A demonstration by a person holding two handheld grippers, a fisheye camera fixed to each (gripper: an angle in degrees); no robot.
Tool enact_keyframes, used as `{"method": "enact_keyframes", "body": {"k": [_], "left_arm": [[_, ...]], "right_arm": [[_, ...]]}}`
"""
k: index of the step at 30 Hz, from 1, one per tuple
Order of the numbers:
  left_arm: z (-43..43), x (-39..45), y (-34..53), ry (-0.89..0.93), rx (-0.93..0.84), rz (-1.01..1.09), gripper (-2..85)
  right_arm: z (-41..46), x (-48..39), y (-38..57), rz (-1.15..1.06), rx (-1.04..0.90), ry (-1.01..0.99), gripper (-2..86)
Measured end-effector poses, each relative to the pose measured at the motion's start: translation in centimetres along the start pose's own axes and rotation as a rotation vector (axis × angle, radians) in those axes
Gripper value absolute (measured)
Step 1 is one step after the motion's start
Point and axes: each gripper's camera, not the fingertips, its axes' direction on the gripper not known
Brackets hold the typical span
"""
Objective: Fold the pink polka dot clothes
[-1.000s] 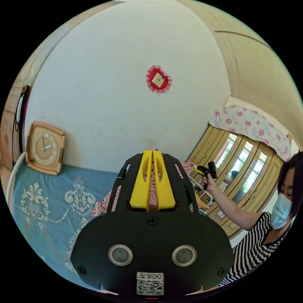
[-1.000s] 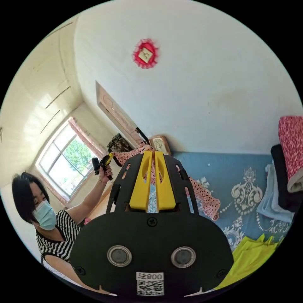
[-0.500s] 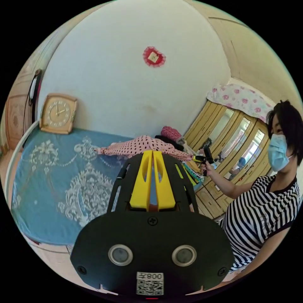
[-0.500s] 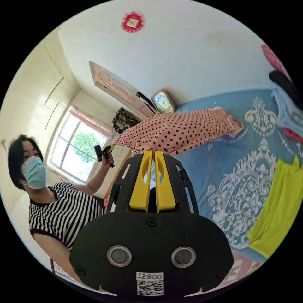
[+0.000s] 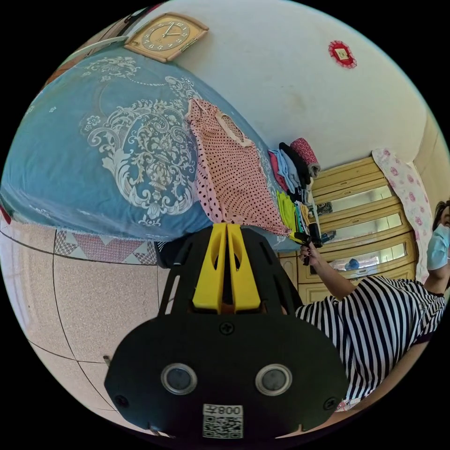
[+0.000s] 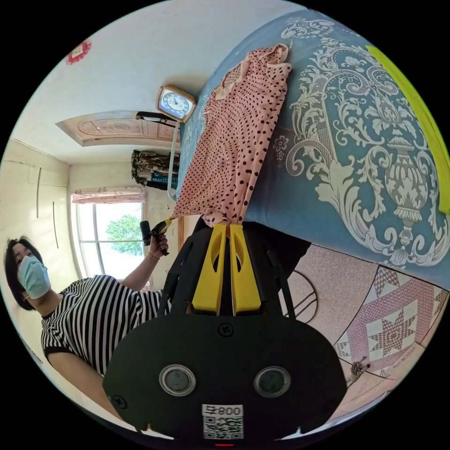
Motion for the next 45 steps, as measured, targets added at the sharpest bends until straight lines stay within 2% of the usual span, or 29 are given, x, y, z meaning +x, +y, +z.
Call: {"method": "enact_keyframes", "body": {"k": [14,21,27,33,38,41,45], "left_arm": [[2.3,-3.9,-4.4,-0.097,-0.115,-0.131,0.2],[3.5,-2.9,-10.3,-0.211,-0.151,-0.082,0.9],[2.7,-3.1,-14.2,-0.238,-0.094,-0.114,1.3],[4.9,-0.9,-22.7,-0.184,-0.044,-0.010,2.6],[11.5,4.2,-32.8,-0.094,-0.084,0.196,4.7],[15.9,7.7,-38.4,-0.072,-0.115,0.314,6.2],[21.4,11.2,-44.9,-0.132,-0.153,0.428,7.6]], "right_arm": [[-3.9,6.4,-0.7,0.103,-0.052,-0.018,1.1],[-5.7,7.9,-1.9,0.114,-0.054,0.019,1.7],[-8.0,9.8,-1.1,0.172,-0.018,0.078,2.6],[-10.9,8.9,-4.7,0.105,0.143,0.067,3.5],[-11.5,6.6,-12.9,-0.044,0.235,0.094,5.1],[-10.5,5.4,-17.9,-0.132,0.254,0.064,5.5],[-7.6,3.4,-24.7,-0.227,0.204,0.145,6.1]]}}
